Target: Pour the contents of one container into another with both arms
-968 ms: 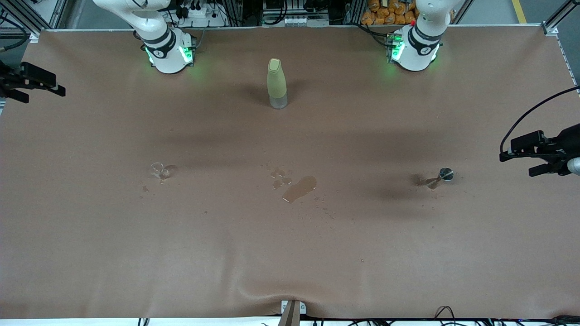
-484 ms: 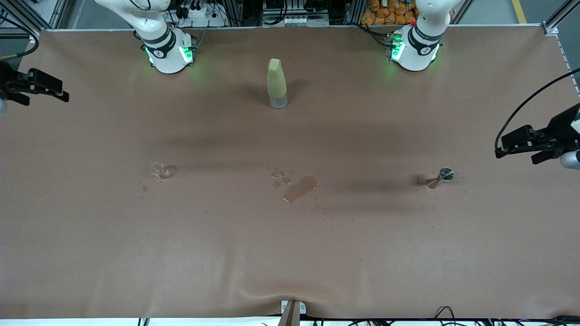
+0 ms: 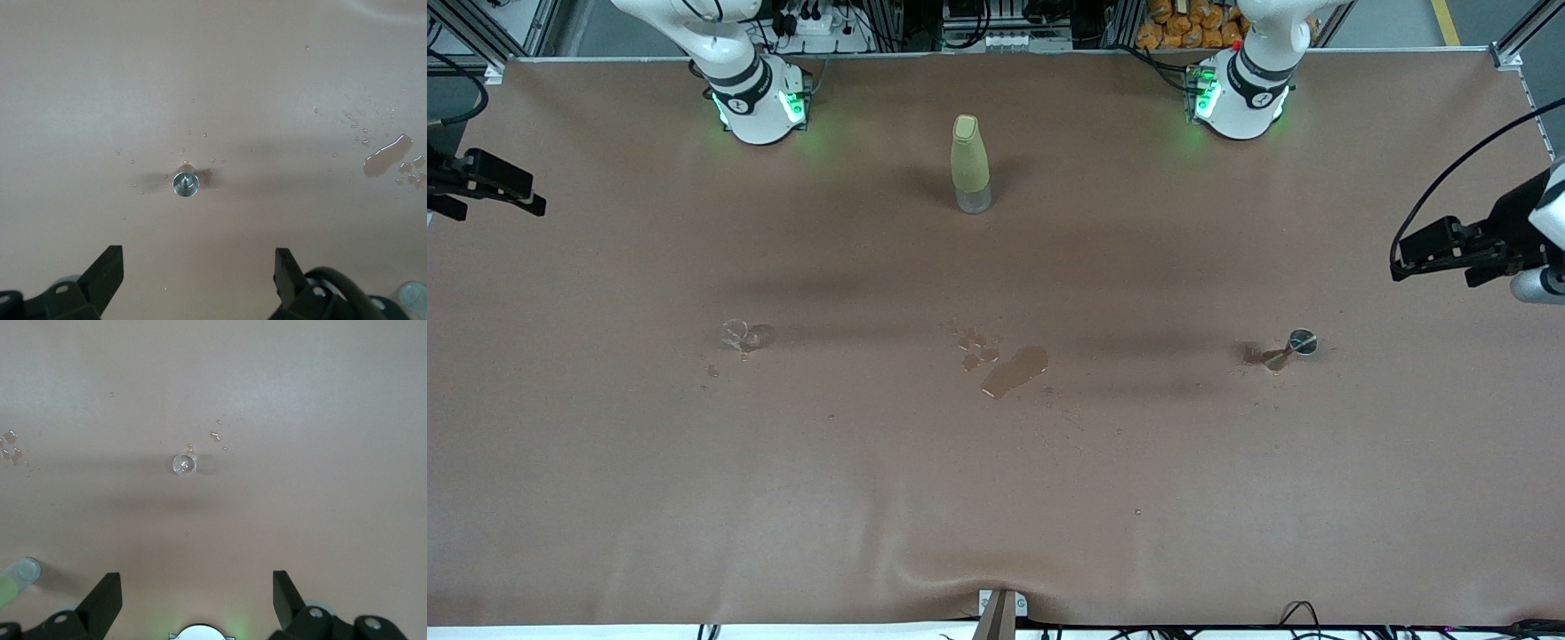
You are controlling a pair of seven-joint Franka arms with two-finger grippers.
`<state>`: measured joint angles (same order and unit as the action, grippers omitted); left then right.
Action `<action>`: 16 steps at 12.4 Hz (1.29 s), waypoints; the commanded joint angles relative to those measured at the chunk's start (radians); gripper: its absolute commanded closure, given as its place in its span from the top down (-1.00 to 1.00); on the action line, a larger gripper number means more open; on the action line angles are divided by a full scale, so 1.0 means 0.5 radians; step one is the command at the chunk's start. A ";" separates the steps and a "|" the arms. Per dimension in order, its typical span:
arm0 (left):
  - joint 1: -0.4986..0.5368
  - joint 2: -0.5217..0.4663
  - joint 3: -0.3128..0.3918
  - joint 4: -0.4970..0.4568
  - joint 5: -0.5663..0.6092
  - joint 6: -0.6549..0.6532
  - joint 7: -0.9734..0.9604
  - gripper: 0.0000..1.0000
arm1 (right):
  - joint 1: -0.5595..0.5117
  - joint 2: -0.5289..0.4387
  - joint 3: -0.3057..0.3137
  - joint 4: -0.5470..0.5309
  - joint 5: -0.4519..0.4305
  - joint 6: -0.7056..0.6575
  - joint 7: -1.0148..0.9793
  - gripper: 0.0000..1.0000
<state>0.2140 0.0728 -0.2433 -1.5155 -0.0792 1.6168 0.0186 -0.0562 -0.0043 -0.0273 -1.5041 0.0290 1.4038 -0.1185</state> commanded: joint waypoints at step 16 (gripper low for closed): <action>-0.591 -0.173 0.459 -0.058 0.183 -0.104 -0.132 1.00 | 0.054 0.018 -0.044 0.011 -0.040 0.076 0.004 1.00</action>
<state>-0.0774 0.0046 -0.0150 -1.5445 0.0062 1.5650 -0.0280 -0.0478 0.0039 -0.0375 -1.5041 0.0267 1.4373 -0.1191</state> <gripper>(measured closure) 0.000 0.000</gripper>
